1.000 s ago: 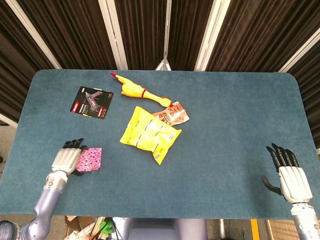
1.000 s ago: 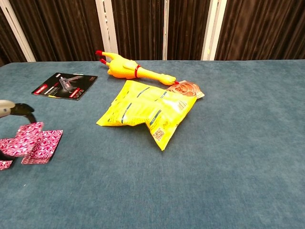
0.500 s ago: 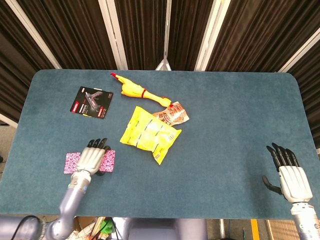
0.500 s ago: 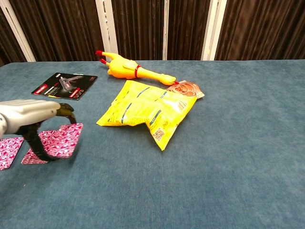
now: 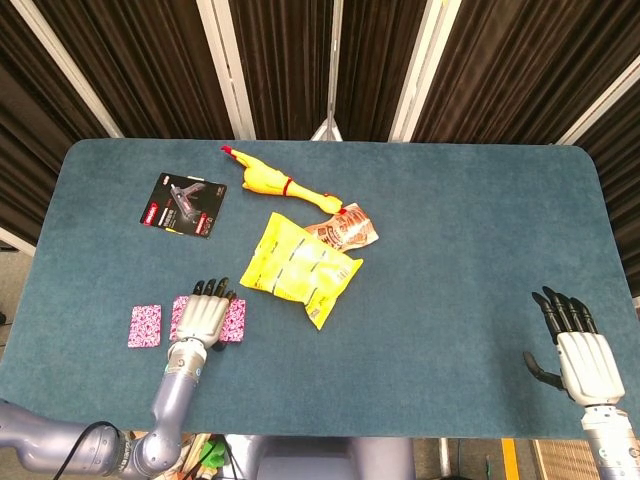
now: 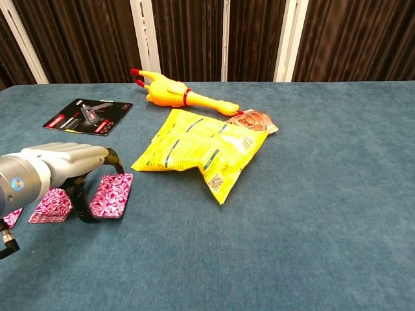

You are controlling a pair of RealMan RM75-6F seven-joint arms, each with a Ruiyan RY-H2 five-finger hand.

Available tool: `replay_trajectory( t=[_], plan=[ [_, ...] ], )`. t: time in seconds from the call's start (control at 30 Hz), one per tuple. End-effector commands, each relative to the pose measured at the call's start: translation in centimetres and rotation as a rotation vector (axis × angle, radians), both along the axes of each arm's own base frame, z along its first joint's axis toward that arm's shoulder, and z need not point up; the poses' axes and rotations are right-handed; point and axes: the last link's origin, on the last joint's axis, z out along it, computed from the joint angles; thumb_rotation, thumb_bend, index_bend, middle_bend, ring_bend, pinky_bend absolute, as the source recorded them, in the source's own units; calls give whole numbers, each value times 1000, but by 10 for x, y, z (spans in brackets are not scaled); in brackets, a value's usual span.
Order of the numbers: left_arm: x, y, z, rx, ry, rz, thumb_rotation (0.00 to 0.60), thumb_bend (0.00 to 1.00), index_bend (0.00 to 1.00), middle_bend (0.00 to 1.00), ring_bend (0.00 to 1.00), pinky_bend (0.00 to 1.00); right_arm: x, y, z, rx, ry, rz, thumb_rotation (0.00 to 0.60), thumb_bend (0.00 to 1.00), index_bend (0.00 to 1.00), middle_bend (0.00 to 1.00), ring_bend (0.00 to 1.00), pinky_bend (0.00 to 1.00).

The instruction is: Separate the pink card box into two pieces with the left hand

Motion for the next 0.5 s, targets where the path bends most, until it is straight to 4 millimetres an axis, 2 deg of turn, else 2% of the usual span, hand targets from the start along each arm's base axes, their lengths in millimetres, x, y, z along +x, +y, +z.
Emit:
replay_trajectory(
  t=[0.03, 0.13, 0.3, 0.43, 0.5],
  plan=[
    [1, -1, 2, 4, 14, 2, 600, 210, 92, 0, 0, 0, 0, 0, 0, 0, 3, 1, 600, 362, 0, 0, 0, 61],
    [7, -4, 14, 29, -39, -1, 600, 208, 78, 0, 0, 0, -1, 0, 1, -2, 4, 2, 600, 363, 0, 0, 0, 61],
    [4, -14, 38, 58, -97, -34, 600, 208, 76, 0, 0, 0, -1, 1, 1, -4, 7, 0, 600, 363, 0, 0, 0, 61],
    [-11, -29, 65, 115, -142, -80, 600, 208, 75, 0, 0, 0, -2, 0, 2, -8, 9, 1, 600, 363, 0, 0, 0, 61],
    [-27, -40, 83, 160, -151, -112, 600, 208, 74, 0, 0, 0, -2, 0, 2, -9, 13, 1, 600, 362, 0, 0, 0, 61]
  ],
)
